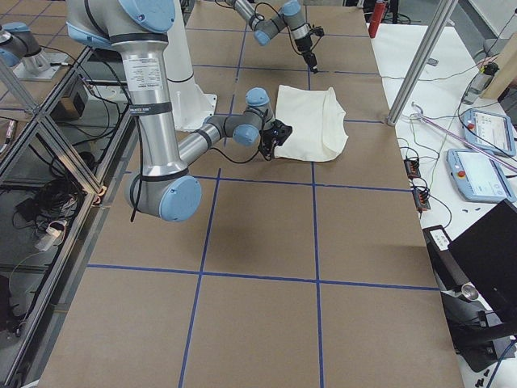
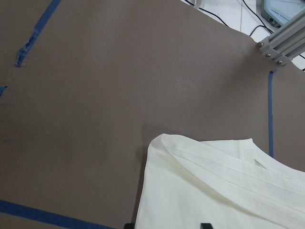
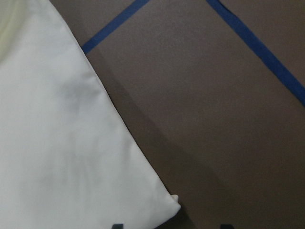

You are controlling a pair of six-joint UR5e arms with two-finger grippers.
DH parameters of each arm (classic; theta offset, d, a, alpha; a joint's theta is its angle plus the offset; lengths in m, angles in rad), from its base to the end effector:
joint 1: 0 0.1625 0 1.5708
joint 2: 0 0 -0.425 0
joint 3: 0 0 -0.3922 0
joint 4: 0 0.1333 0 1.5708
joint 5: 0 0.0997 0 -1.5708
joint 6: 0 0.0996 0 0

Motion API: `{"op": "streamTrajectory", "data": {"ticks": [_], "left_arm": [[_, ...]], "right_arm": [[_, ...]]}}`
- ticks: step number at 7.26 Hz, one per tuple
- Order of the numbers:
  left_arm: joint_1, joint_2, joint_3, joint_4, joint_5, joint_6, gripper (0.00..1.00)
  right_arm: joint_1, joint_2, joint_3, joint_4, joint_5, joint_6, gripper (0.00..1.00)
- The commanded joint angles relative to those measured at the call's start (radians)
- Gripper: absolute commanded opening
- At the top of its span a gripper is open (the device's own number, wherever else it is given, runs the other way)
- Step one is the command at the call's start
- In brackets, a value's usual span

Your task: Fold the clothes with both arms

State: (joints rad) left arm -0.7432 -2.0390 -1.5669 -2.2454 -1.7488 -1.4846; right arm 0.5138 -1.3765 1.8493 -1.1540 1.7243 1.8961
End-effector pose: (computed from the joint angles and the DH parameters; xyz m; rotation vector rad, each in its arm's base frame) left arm 0.4174 -0.5407 0.3166 0.3161 1.1151 -0.4815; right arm -0.4388 -0.3832 0.3854 -0.0604 -0.9182 0.7125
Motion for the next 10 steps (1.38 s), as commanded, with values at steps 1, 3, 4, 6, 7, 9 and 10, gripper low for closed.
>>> {"op": "streamTrajectory", "data": {"ticks": [1, 3, 4, 6, 7, 9, 10], "left_arm": [[0.001, 0.003, 0.007, 0.0, 0.002, 0.009, 0.55], [0.002, 0.017, 0.005, -0.002, 0.002, 0.009, 0.55], [0.002, 0.017, 0.007, -0.002, 0.002, 0.009, 0.55], [0.002, 0.017, 0.005, 0.0, 0.002, 0.009, 0.55], [0.002, 0.017, 0.005, 0.0, 0.002, 0.009, 0.55], [0.002, 0.016, 0.004, 0.0, 0.002, 0.006, 0.55], [0.002, 0.016, 0.004, 0.0, 0.002, 0.006, 0.55]], "right_arm": [[-0.026, 0.011, -0.013, -0.001, -0.038, 0.021, 0.73], [-0.024, 0.02, -0.018, -0.009, -0.099, 0.02, 0.7], [-0.021, 0.028, -0.027, -0.012, -0.109, 0.02, 0.67], [-0.015, 0.031, -0.03, -0.013, -0.109, 0.021, 0.48], [-0.014, 0.031, -0.03, -0.013, -0.111, 0.021, 0.26], [-0.014, 0.028, -0.021, -0.012, -0.109, 0.021, 0.0], [-0.012, 0.016, -0.001, -0.01, -0.109, 0.021, 0.0]]}}
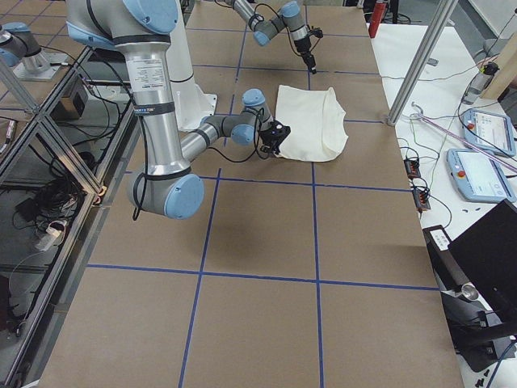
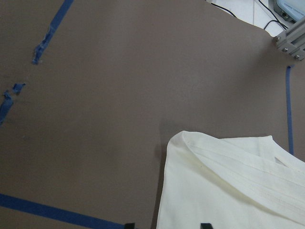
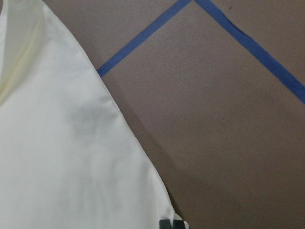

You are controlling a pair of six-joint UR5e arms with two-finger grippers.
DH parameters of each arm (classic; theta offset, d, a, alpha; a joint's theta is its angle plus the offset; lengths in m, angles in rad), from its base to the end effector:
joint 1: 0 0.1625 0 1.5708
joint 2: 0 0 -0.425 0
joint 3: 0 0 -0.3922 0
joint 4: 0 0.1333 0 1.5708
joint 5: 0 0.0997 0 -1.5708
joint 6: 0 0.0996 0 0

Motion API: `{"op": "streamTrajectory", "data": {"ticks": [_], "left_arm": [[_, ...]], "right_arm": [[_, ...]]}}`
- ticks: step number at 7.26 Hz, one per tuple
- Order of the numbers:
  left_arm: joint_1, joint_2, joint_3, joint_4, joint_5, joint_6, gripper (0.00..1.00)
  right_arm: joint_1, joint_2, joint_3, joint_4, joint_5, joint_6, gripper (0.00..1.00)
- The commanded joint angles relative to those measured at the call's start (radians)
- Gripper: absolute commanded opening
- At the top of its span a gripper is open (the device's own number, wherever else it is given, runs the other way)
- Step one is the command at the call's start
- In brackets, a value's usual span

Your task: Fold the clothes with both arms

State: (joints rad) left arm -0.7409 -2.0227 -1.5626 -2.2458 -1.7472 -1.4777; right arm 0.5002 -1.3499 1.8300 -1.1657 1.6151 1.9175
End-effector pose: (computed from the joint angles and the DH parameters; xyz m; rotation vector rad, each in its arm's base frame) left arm 0.4173 -0.5387 0.3296 0.3110 1.0954 -0.4787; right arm -0.4481 -0.3918 0.3819 0.0273 -0.9098 0.7699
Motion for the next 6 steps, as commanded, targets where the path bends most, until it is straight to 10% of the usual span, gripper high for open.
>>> {"op": "streamTrajectory", "data": {"ticks": [1, 4, 6], "left_arm": [[0.0, -0.004, -0.004, 0.0, -0.002, -0.003, 0.55], [0.005, -0.014, -0.029, -0.001, -0.005, -0.013, 0.55], [0.02, -0.014, -0.066, 0.0, -0.102, -0.088, 0.55]], "right_arm": [[-0.002, -0.026, 0.072, 0.0, 0.014, 0.0, 0.0], [-0.189, -0.263, 0.386, 0.0, 0.041, 0.075, 0.0], [-0.319, -0.281, 0.437, 0.001, 0.15, 0.161, 0.0]]}}
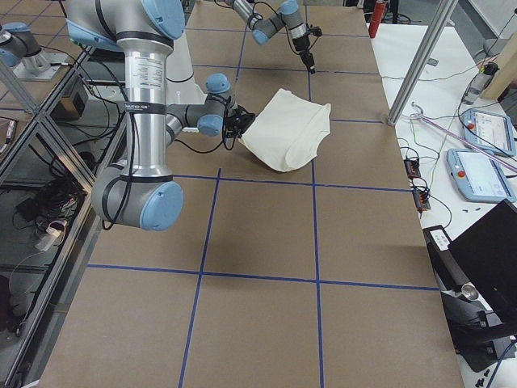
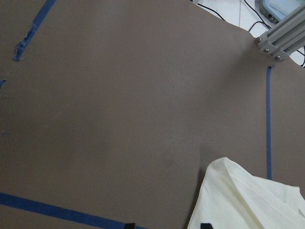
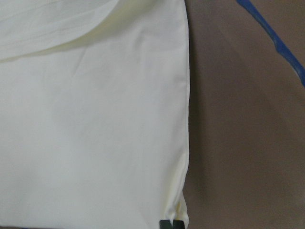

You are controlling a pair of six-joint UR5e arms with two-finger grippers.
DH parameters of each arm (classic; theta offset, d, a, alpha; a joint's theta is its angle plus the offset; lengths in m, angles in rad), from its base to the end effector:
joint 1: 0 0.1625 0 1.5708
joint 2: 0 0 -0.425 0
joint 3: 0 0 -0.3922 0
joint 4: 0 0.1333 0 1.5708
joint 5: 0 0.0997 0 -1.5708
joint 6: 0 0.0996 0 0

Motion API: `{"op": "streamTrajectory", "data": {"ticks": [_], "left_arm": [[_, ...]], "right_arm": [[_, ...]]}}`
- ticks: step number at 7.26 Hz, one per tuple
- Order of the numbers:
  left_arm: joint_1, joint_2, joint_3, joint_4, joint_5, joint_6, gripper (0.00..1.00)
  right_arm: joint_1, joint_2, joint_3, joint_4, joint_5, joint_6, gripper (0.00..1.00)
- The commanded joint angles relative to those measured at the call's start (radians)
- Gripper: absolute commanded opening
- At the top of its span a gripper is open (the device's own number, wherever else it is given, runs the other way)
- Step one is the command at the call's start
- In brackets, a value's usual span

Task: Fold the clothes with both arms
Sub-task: 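Drag the folded shirt corner with the right gripper while the left gripper approaches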

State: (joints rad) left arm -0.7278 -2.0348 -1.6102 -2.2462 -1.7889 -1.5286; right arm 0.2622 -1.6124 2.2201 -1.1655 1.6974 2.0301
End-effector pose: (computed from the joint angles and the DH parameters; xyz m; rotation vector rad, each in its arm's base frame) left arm 0.4197 -0.5236 0.2984 0.2654 1.1720 -0.4738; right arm -0.3945 -0.2309 0.3309 -0.2181 -1.0116 0.5932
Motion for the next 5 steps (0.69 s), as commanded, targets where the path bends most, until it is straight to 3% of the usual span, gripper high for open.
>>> {"op": "streamTrajectory", "data": {"ticks": [1, 2, 3, 5], "left_arm": [[0.019, -0.004, -0.042, 0.005, -0.088, -0.118, 0.55], [0.057, -0.002, -0.081, 0.013, -0.096, -0.177, 0.57], [0.094, 0.007, -0.103, 0.016, -0.093, -0.25, 0.6], [0.19, 0.007, -0.102, 0.066, -0.081, -0.338, 0.66]], "right_arm": [[-0.163, -0.046, 0.082, 0.001, 0.086, 0.055, 0.0], [-0.234, -0.064, 0.084, 0.0, 0.084, 0.061, 0.31], [-0.26, -0.072, 0.082, 0.0, 0.074, 0.076, 0.99], [-0.188, -0.064, 0.09, 0.001, 0.074, 0.078, 1.0]]}}
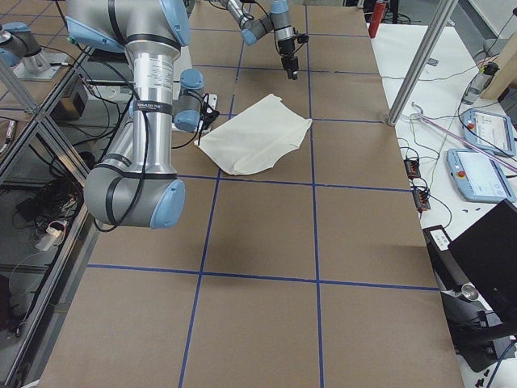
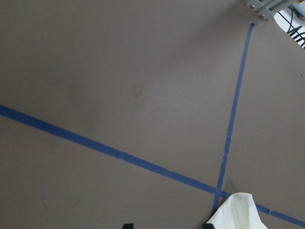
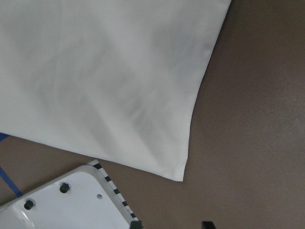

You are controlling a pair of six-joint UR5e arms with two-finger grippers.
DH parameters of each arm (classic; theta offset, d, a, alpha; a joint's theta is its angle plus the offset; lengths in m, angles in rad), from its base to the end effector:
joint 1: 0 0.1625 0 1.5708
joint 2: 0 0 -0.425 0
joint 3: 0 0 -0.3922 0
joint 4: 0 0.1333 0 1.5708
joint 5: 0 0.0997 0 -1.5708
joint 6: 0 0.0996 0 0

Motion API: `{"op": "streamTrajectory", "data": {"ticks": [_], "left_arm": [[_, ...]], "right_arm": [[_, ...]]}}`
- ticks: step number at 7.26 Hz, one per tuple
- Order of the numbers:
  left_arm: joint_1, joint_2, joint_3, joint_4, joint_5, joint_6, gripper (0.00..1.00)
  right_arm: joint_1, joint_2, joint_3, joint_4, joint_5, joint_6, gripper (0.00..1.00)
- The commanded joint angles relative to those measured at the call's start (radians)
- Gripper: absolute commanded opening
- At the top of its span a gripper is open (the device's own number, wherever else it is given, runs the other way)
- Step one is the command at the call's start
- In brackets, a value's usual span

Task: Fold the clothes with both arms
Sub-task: 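Drag the folded shirt corner with the right gripper while the left gripper approaches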

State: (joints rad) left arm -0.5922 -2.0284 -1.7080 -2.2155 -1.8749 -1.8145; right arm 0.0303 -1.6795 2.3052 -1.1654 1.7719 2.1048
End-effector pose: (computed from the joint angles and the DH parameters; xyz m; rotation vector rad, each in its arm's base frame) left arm 0.4690 -0.4402 0.2606 -0.0475 1.2723 -0.5338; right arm -0.4031 -0.1257 0.3199 -0.4364 -0.9565 0.4082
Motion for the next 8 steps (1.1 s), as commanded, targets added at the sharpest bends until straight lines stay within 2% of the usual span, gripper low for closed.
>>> {"op": "streamTrajectory", "data": {"ticks": [1, 3, 6, 7, 8], "left_arm": [[0.096, 0.0, -0.002, 0.089, 0.063, -0.069, 0.66], [0.111, -0.009, -0.004, 0.193, 0.079, -0.069, 0.65], [0.14, 0.001, 0.01, 0.201, 0.08, -0.069, 0.64], [0.155, -0.003, 0.011, 0.201, 0.08, -0.071, 0.57], [0.166, -0.003, 0.01, 0.203, 0.08, -0.072, 0.36]], "right_arm": [[0.144, 0.009, 0.0, 0.0, 0.0, -0.002, 1.0], [0.342, 0.062, -0.054, 0.001, 0.004, -0.015, 1.0], [0.376, 0.073, -0.076, 0.0, 0.011, -0.017, 1.0], [0.375, 0.075, -0.079, 0.001, 0.011, -0.017, 1.0], [0.375, 0.076, -0.081, 0.0, 0.011, -0.017, 1.0]]}}
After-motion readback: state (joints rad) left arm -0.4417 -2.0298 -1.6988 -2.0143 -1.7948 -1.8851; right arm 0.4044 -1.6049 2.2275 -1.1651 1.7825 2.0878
